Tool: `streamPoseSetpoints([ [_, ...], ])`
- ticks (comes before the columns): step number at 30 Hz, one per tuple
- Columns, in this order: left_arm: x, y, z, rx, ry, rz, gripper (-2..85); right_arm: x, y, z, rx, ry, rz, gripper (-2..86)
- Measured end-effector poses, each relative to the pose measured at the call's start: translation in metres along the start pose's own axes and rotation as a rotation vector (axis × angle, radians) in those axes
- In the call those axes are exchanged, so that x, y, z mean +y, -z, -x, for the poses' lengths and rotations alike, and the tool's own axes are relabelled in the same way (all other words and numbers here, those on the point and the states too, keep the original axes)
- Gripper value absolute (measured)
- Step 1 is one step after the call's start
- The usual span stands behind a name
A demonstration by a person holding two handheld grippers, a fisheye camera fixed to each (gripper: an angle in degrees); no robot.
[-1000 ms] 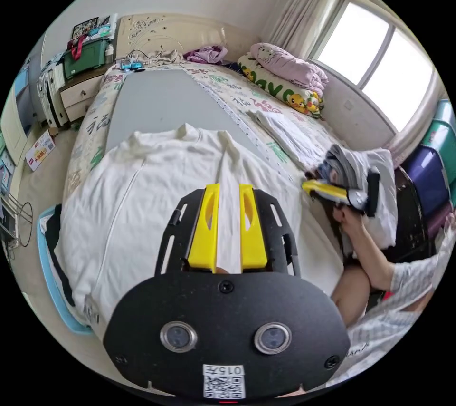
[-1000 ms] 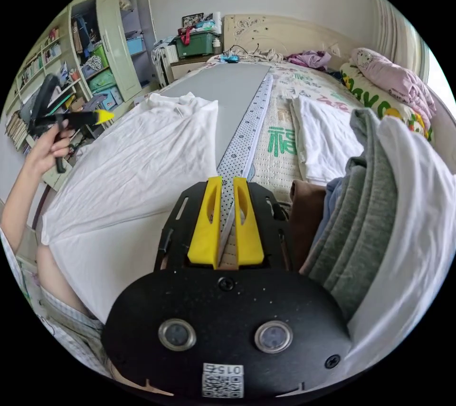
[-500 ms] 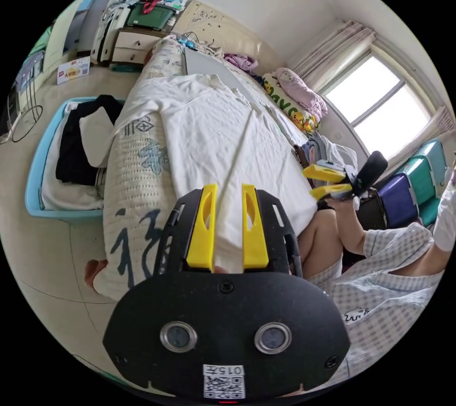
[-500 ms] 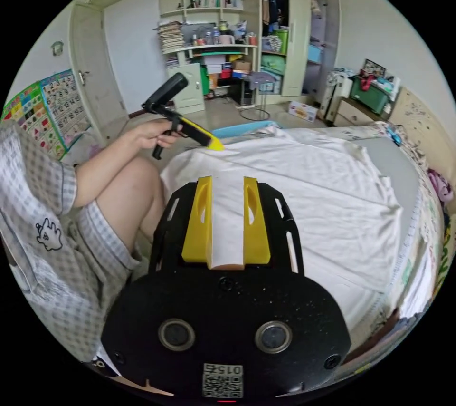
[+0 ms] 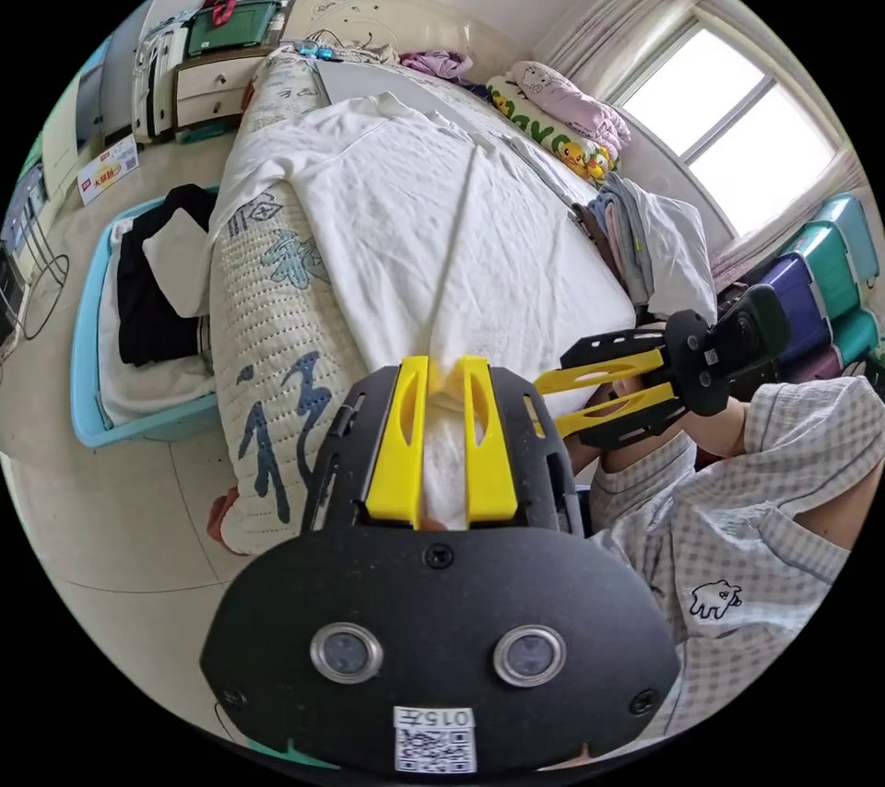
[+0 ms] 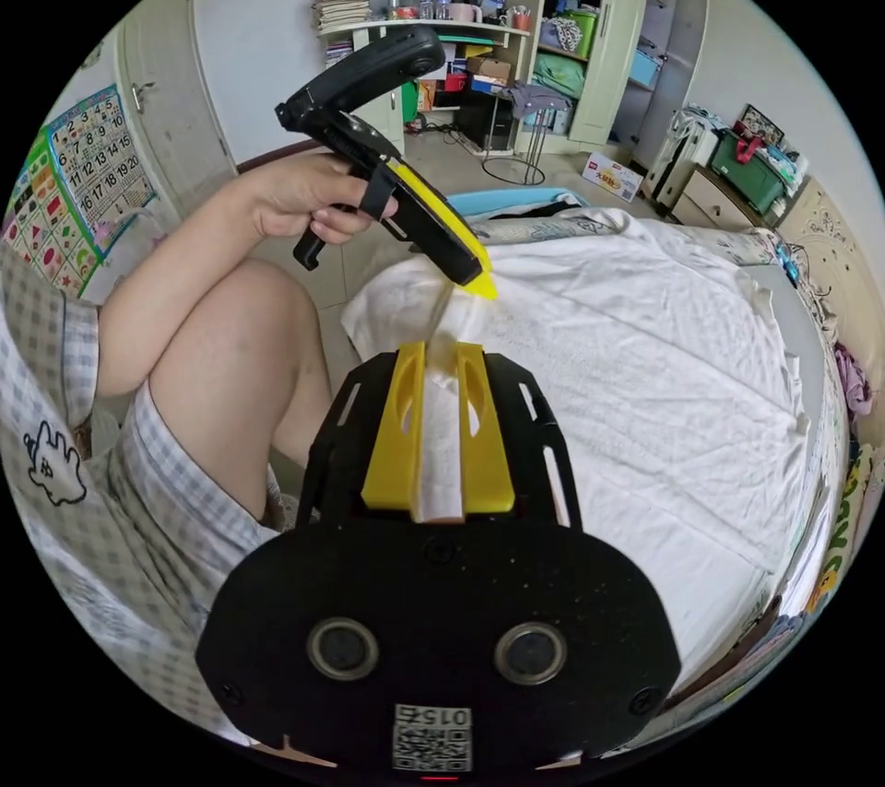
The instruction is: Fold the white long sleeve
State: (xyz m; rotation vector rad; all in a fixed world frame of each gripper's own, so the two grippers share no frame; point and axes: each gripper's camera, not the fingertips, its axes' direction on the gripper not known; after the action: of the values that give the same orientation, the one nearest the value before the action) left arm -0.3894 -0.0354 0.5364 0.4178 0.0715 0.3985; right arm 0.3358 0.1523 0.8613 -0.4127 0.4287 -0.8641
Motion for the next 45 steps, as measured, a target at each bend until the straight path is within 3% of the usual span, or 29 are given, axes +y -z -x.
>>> streamPoseSetpoints([
  [3,0.009,0.027,0.028,0.073,0.026,-0.051,5.8,-0.002,0.011,-0.012,-0.094,0.038,0.03,9.2],
  [5,0.023,0.058,0.057,0.144,0.112,-0.21,5.6,-0.001,0.028,-0.032,-0.254,0.023,-0.026,10.8],
  [7,0.056,0.104,0.1,0.223,0.271,-0.511,5.4,0.008,0.05,-0.076,-0.337,-0.079,-0.174,9.1],
  [10,0.098,0.143,0.144,0.154,0.512,-0.76,5.4,0.021,0.058,-0.144,-0.286,-0.302,-0.305,4.1],
  [13,0.12,0.154,0.165,0.11,0.622,-0.881,5.7,0.034,0.049,-0.197,-0.322,-0.443,-0.39,1.3],
  [15,0.116,0.154,0.183,0.065,0.636,-0.863,6.4,0.043,0.035,-0.22,-0.36,-0.52,-0.41,0.5],
  [18,0.094,0.144,0.233,-0.018,0.694,-0.688,7.9,0.056,0.017,-0.254,-0.509,-0.64,-0.405,-0.1],
  [21,0.067,0.117,0.295,0.062,0.745,-0.611,8.3,0.059,0.014,-0.272,-0.502,-0.73,-0.382,-0.3],
  [25,0.0,0.068,0.36,-0.078,0.794,-0.432,9.5,0.049,0.015,-0.273,-0.422,-0.723,-0.315,-0.4],
  [31,-0.062,0.002,0.429,-0.086,0.859,-0.301,12.0,0.053,0.026,-0.275,-0.369,-0.718,-0.356,-0.4],
  [38,-0.071,-0.029,0.44,0.029,0.851,-0.3,1.5,0.052,0.035,-0.276,-0.347,-0.699,-0.38,-0.4],
  [45,-0.103,0.072,0.315,-0.187,0.662,-0.616,-0.4,0.049,0.042,-0.282,-0.343,-0.715,-0.369,-0.4],
])
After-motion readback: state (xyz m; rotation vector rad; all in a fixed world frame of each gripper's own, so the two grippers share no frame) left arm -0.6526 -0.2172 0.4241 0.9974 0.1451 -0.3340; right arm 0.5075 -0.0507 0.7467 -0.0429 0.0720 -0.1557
